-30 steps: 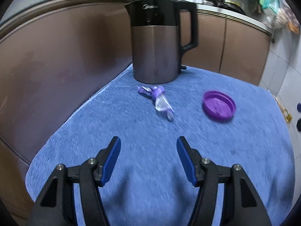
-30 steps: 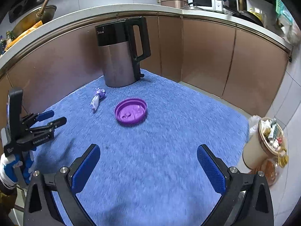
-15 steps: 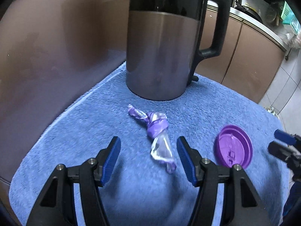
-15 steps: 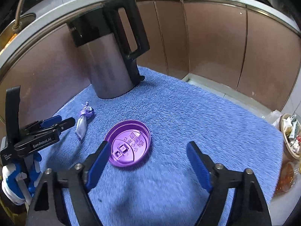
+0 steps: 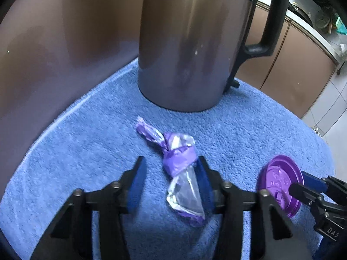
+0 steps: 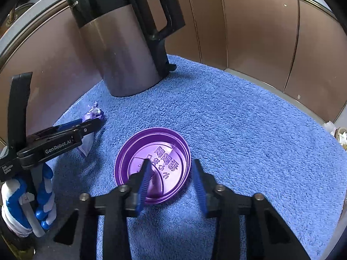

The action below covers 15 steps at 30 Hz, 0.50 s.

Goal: Collect trash
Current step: 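Grasp the purple wrapper with the left tool while the right tool grasps the purple lid, then carry wrapper and lid over the steel bin and open both tools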

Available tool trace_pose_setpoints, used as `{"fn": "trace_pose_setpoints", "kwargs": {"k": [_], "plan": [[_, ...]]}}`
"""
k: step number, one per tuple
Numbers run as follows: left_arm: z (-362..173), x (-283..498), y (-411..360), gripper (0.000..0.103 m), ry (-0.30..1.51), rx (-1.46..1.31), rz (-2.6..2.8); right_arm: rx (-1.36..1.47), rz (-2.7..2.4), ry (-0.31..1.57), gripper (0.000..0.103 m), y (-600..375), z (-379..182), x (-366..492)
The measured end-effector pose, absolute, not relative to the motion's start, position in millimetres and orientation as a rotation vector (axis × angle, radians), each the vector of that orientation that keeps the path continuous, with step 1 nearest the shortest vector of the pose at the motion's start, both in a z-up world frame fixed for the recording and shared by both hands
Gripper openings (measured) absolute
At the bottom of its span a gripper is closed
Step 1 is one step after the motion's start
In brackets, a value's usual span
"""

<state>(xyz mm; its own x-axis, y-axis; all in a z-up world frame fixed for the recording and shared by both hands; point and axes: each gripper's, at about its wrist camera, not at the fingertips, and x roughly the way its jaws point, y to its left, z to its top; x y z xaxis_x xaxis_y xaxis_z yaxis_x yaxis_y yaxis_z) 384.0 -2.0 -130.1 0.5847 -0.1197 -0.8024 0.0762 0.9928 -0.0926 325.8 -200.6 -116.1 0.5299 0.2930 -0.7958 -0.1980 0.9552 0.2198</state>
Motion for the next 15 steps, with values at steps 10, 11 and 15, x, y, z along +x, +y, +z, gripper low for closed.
{"fn": "trace_pose_setpoints", "kwargs": {"k": [10, 11, 15], "plan": [[-125.2, 360.3, -3.3, 0.016, 0.926, -0.091, -0.127, 0.097, 0.267, 0.937, 0.005, -205.0, -106.0, 305.7], [-122.3, 354.1, -3.4, 0.016, 0.92, -0.093, -0.133, 0.09, 0.263, 0.928, 0.005, -205.3, -102.3, 300.4], [-105.5, 325.7, 0.8, 0.016, 0.888, -0.108, -0.163, 0.056, 0.254, 0.889, 0.005, -207.8, -84.4, 272.8]]}}
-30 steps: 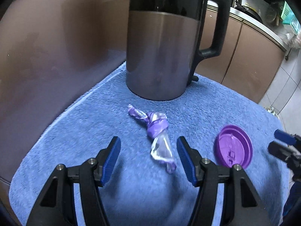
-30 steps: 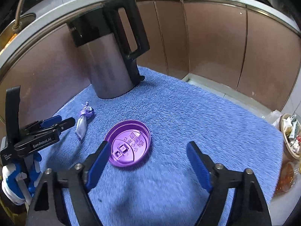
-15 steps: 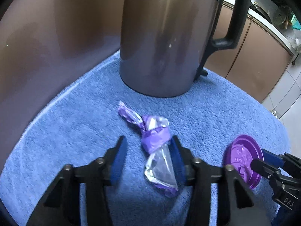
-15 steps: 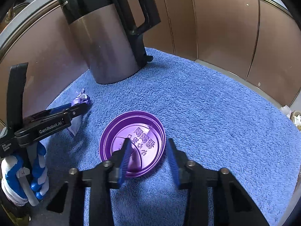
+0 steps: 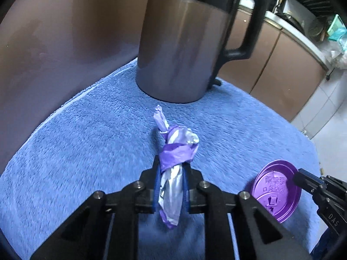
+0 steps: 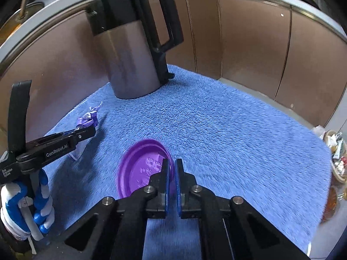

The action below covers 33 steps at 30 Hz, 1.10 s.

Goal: Collect trash
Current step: 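Carry wrapper and lid over the steel bin and open both tools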

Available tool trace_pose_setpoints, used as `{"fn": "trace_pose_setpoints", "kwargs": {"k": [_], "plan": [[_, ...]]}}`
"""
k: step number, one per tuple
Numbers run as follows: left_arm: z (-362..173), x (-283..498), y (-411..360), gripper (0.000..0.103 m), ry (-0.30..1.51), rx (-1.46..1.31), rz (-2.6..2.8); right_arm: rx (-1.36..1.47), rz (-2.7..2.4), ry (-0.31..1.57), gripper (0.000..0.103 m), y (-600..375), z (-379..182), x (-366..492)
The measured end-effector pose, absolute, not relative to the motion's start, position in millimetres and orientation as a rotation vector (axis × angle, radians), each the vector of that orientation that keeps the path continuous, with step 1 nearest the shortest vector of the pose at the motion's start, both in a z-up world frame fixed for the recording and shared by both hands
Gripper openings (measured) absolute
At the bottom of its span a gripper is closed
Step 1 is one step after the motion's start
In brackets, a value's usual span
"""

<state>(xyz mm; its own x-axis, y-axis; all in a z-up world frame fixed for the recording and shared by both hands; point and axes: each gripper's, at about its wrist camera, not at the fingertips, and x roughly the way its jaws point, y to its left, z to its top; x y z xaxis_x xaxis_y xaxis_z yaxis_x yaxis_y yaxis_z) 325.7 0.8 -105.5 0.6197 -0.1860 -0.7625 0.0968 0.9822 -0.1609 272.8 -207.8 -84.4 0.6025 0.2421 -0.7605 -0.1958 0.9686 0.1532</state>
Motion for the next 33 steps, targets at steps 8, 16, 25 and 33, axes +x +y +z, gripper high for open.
{"fn": "trace_pose_setpoints", "kwargs": {"k": [8, 16, 25, 33], "plan": [[-47.2, 259.8, 2.2, 0.016, 0.775, -0.111, -0.232, 0.027, 0.21, 0.796, 0.005, -229.3, -40.7, 206.5], [11.7, 194.2, -34.0, 0.016, 0.669, -0.082, -0.343, 0.033, 0.11, 0.703, 0.005, -274.6, 3.7, 123.4], [47.9, 125.0, -116.4, 0.016, 0.6, 0.024, -0.507, 0.049, -0.076, 0.611, 0.005, -347.9, 30.0, 43.1], [38.2, 83.8, -216.0, 0.016, 0.585, 0.145, -0.642, 0.127, -0.211, 0.582, 0.005, -418.8, 16.1, -0.9]]}}
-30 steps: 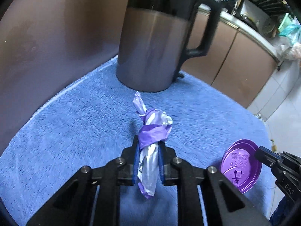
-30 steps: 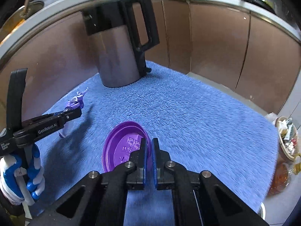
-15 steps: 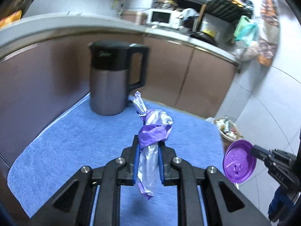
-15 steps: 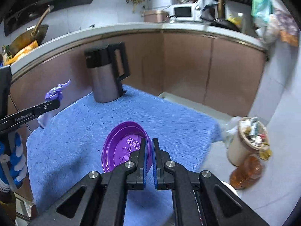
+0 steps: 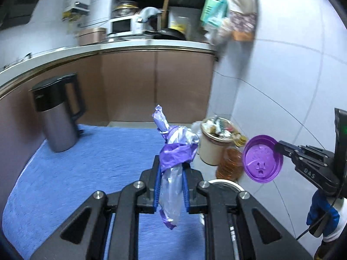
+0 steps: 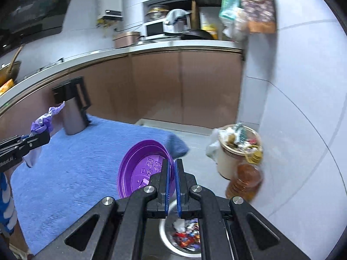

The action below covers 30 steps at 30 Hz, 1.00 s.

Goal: Collect trash
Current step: 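Carry wrapper and lid over the steel bin and open both tools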

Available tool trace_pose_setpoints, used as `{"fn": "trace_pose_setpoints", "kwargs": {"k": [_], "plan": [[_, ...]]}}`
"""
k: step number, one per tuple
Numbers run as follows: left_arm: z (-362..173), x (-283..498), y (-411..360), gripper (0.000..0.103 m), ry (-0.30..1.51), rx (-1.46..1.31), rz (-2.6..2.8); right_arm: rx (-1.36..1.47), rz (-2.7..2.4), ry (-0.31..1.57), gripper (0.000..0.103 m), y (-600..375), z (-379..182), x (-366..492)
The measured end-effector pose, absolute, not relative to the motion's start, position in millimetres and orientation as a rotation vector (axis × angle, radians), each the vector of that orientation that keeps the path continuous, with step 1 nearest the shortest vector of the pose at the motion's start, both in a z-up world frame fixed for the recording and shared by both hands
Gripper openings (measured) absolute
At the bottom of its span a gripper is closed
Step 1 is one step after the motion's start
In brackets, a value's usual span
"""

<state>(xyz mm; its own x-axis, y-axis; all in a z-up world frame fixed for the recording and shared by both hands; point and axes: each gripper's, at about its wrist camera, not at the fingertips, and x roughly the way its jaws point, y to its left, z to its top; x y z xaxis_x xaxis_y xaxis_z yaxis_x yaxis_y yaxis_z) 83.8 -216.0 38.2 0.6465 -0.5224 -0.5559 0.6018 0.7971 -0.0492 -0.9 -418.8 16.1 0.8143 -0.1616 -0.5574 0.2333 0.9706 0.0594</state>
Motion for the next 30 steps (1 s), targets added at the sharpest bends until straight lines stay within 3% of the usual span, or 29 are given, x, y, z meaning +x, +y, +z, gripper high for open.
{"fn": "trace_pose_setpoints", "kwargs": {"k": [8, 30], "plan": [[9.5, 66.4, -288.0, 0.016, 0.584, 0.287, -0.702, 0.128, -0.334, 0.616, 0.005, -454.9, -18.7, -22.9], [-124.0, 108.9, -419.9, 0.016, 0.834, 0.52, -0.78, 0.264, -0.449, 0.853, 0.005, -533.8, -157.7, 11.2]]}}
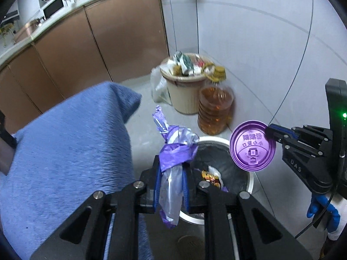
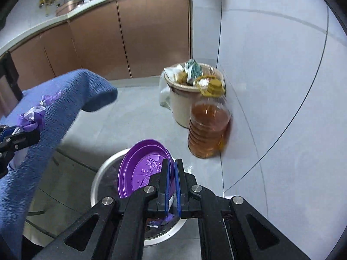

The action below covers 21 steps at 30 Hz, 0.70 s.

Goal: Collect trash
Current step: 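Carry wrapper and lid over the steel bin and open both tools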

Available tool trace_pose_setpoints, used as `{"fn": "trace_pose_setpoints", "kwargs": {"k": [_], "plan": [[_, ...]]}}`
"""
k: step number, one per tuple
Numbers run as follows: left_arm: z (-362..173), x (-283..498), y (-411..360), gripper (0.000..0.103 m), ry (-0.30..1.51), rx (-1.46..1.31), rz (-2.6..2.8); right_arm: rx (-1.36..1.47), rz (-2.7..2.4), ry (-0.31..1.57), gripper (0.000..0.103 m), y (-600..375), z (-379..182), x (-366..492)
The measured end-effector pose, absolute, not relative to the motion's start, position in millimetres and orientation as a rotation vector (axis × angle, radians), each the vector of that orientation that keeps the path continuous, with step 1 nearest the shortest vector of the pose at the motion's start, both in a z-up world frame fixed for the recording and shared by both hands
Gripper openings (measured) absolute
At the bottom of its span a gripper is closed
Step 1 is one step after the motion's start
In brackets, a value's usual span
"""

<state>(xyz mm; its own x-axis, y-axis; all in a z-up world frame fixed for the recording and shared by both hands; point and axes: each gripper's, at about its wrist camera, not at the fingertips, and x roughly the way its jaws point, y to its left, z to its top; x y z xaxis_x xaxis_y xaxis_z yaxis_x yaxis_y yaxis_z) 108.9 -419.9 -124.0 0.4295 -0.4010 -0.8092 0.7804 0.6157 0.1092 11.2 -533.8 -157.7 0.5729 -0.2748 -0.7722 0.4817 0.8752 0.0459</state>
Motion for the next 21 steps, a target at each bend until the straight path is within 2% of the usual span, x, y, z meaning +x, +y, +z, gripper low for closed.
{"fn": "trace_pose_setpoints", "kwargs": {"k": [18, 21], "plan": [[-169.5, 121.9, -449.3, 0.017, 0.934, 0.551, -0.794, 0.272, -0.45, 0.979, 0.007, -545.4, -218.8, 45.9], [-170.2, 121.4, -448.9, 0.027, 0.949, 0.535, -0.813, 0.264, -0.456, 0.991, 0.012, -543.9, -222.4, 49.4]]}}
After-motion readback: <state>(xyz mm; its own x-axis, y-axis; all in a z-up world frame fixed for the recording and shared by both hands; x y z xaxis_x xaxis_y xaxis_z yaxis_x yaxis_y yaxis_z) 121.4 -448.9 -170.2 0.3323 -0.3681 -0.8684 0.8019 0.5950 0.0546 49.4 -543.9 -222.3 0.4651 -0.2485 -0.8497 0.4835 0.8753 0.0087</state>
